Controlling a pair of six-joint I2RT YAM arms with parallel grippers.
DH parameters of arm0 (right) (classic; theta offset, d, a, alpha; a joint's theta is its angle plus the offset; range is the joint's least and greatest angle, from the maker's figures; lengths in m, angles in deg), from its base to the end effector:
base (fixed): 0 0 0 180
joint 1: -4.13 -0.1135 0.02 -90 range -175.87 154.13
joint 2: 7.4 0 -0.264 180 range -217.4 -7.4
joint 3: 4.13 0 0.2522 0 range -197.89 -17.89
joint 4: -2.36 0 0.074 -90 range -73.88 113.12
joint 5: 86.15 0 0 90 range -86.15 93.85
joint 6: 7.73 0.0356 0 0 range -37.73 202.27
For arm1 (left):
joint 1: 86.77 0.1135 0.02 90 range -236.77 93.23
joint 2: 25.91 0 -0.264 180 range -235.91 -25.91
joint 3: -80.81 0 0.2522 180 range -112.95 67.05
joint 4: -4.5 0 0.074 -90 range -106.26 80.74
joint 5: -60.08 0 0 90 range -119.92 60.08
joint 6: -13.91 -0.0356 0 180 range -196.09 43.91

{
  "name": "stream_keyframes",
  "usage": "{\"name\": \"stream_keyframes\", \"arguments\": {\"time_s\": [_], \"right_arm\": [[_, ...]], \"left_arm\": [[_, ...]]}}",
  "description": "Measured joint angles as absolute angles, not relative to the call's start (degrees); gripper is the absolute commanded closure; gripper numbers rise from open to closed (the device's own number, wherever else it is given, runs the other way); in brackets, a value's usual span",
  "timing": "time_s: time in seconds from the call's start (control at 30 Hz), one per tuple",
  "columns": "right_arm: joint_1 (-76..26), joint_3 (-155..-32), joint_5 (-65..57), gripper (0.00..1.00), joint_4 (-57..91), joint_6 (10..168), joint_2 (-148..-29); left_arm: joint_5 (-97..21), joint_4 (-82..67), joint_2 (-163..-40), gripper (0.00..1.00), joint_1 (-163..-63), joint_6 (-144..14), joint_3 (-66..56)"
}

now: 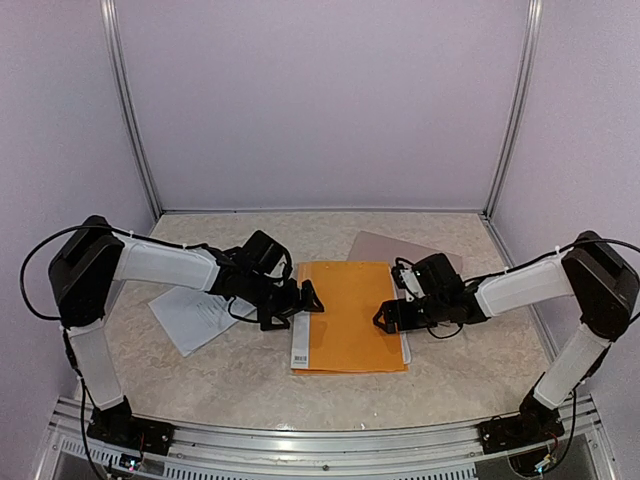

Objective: Put the files into the folder
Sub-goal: Move the folder with files to the center of the board.

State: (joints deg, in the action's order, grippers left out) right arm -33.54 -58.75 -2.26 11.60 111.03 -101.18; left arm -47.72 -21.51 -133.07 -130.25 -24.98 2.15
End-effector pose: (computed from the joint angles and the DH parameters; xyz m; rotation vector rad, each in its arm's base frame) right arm 0.2396 0.1897 0.1359 -0.2463 2.5049 0.6360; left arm 0.2698 -0.2709 0.1576 -0.0461 2.7912 -0.9518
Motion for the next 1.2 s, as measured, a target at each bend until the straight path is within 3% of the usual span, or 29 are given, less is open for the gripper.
{"name": "stream_keyframes", "arguments": {"time_s": [0.43, 0.73, 1.2], "right_arm": [[-33.4, -65.8, -10.0, 0.24, 3.8, 114.1, -110.5], [-33.2, -84.5, -11.9, 0.25, 5.9, 113.3, -124.0], [-31.4, -111.9, -11.6, 0.25, 13.0, 111.8, -140.3]], "left_arm": [[-50.4, -19.7, -133.1, 0.01, -122.5, -24.0, 2.3], [-51.7, -24.9, -134.1, 0.02, -114.3, -28.4, -4.6], [-54.7, -31.6, -150.1, 0.01, -105.6, -33.3, -23.3]]}}
